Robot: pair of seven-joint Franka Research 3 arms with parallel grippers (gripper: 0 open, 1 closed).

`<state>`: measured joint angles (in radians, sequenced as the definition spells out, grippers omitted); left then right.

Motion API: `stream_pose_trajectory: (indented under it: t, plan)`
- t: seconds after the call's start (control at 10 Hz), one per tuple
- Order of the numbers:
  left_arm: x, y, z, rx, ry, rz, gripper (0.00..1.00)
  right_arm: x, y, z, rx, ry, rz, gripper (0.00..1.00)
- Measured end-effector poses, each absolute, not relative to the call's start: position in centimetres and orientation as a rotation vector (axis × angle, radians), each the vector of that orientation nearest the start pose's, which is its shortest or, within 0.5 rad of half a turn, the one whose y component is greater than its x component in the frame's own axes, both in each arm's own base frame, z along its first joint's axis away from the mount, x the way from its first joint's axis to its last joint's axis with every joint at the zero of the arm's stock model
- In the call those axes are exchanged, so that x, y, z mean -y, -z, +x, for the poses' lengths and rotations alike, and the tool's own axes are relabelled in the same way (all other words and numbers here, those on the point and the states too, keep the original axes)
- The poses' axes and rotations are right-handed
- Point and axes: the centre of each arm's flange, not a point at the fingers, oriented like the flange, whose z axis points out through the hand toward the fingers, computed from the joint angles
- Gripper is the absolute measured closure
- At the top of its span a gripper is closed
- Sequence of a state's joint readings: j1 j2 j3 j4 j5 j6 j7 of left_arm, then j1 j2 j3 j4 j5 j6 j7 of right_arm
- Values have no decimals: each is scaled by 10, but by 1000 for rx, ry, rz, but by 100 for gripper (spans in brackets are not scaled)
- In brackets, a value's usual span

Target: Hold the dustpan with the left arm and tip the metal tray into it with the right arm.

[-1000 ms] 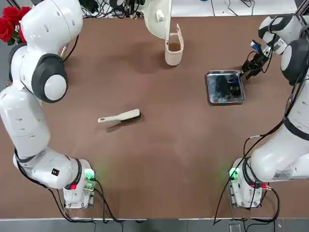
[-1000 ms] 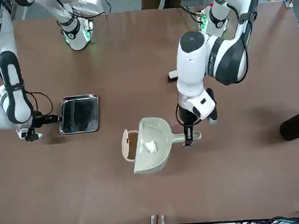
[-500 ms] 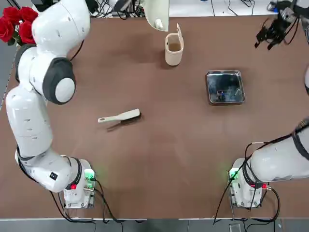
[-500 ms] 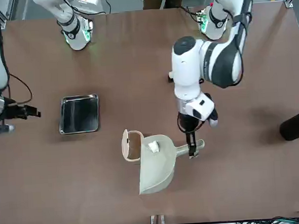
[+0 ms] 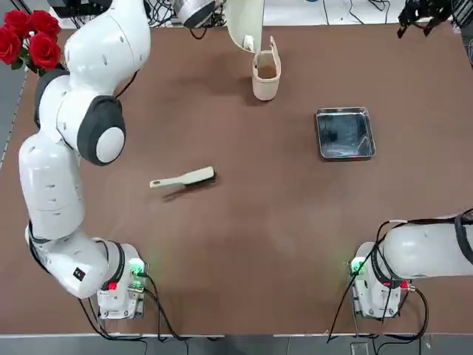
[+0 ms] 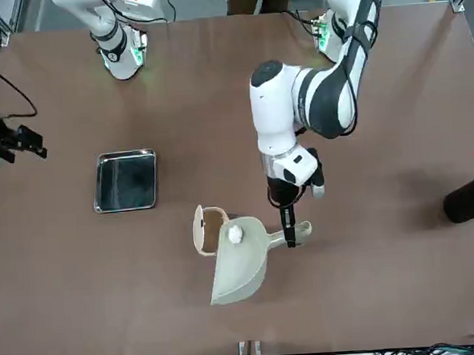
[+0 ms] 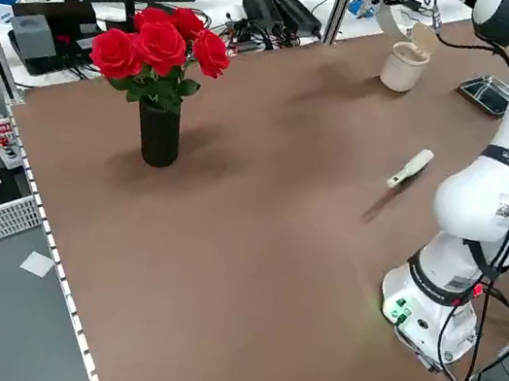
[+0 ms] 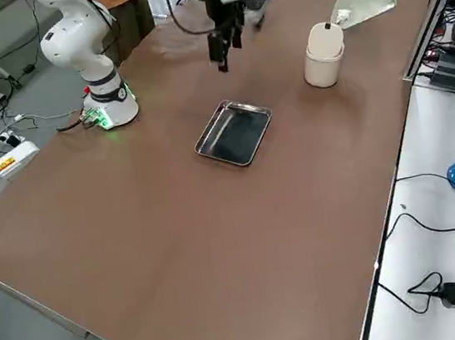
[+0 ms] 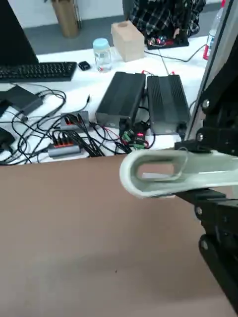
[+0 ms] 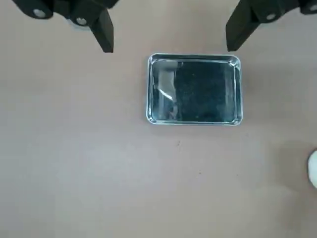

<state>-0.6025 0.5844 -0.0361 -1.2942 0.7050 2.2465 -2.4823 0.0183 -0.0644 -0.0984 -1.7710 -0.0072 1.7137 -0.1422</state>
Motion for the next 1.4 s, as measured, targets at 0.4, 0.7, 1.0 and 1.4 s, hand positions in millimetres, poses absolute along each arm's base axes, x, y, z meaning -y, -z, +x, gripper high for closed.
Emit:
stream_pose_trajectory:
  t: [0.4,0.7,1.0,1.4]
  plan:
    - [449,-450,611,2209,1137,-2464,67,39,-631,529,86,1,-3145,0]
    - [457,-447,606,2140,1215,-2486,67,46,-627,528,48,-34,-3142,0]
    - [462,-448,603,2098,1257,-2504,67,46,-625,528,42,-46,-3136,0]
    - [471,-447,597,2012,1336,-2533,67,46,-623,528,38,-55,-3135,0]
